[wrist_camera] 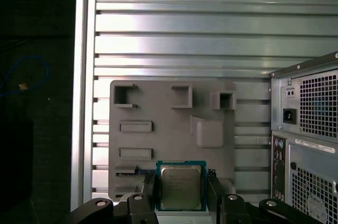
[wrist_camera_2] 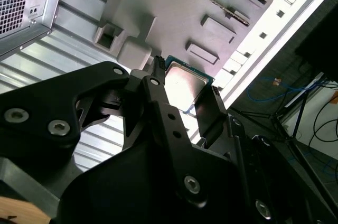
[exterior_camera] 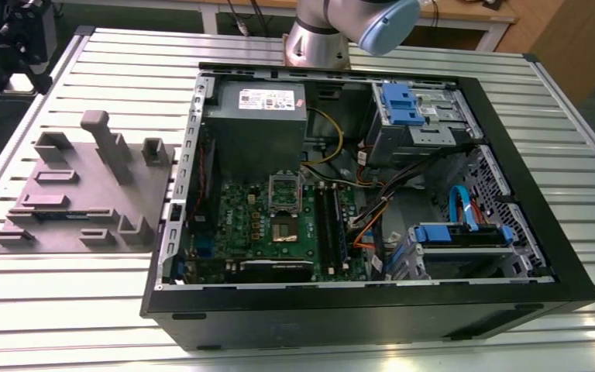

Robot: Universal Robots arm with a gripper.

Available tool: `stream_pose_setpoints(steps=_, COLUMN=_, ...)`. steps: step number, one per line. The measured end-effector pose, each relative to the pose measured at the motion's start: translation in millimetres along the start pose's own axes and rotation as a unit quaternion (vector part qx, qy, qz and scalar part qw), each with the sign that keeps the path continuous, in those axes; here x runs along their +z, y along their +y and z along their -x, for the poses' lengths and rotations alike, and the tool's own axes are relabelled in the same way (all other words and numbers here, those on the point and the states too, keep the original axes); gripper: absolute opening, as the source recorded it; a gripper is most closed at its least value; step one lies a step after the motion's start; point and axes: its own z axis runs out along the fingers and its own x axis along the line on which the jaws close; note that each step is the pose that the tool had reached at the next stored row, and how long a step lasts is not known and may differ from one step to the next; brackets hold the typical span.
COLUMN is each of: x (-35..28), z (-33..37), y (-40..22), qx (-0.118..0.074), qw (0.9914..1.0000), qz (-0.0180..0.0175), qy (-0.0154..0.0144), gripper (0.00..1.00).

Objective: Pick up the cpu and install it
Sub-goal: 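Pick up the cpu and move it towards the insertion slot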

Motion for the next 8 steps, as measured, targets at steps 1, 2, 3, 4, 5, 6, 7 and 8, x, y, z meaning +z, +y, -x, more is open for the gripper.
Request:
stream_pose_setpoints(steps=1, x=0.0, z=0.2, y=0.0, qx=0.000, qw=1.00000, qz=0.0000, qy=0.0000, gripper=0.47)
stream_pose_setpoints(steps=2, x=0.0, z=0.4, y=0.0, qx=0.000, qw=1.00000, qz=0.0000, qy=0.0000, gripper=0.47)
stream_pose_setpoints(steps=3, x=0.0, z=0.7, y=0.0, qx=0.000, qw=1.00000, qz=0.0000, qy=0.0000, gripper=0.47)
stream_pose_setpoints(steps=4, x=0.0, z=0.9, y=0.0, qx=0.000, qw=1.00000, qz=0.0000, qy=0.0000, gripper=0.47)
stream_pose_setpoints(steps=5, x=0.0, z=1.1, y=0.0, qx=0.000, qw=1.00000, qz=0.0000, qy=0.0000, gripper=0.47)
stream_pose_setpoints(steps=6, x=0.0, z=1.3, y=0.0, qx=0.000, qw=1.00000, qz=0.0000, qy=0.0000, gripper=0.47)
stream_pose_setpoints(steps=7, x=0.0, z=1.5, y=0.0, qx=0.000, qw=1.00000, qz=0.0000, qy=0.0000, gripper=0.47)
stream_pose_setpoints(steps=8, x=0.0, z=1.7, y=0.0, qx=0.000, qw=1.00000, qz=0.0000, qy=0.0000, gripper=0.47)
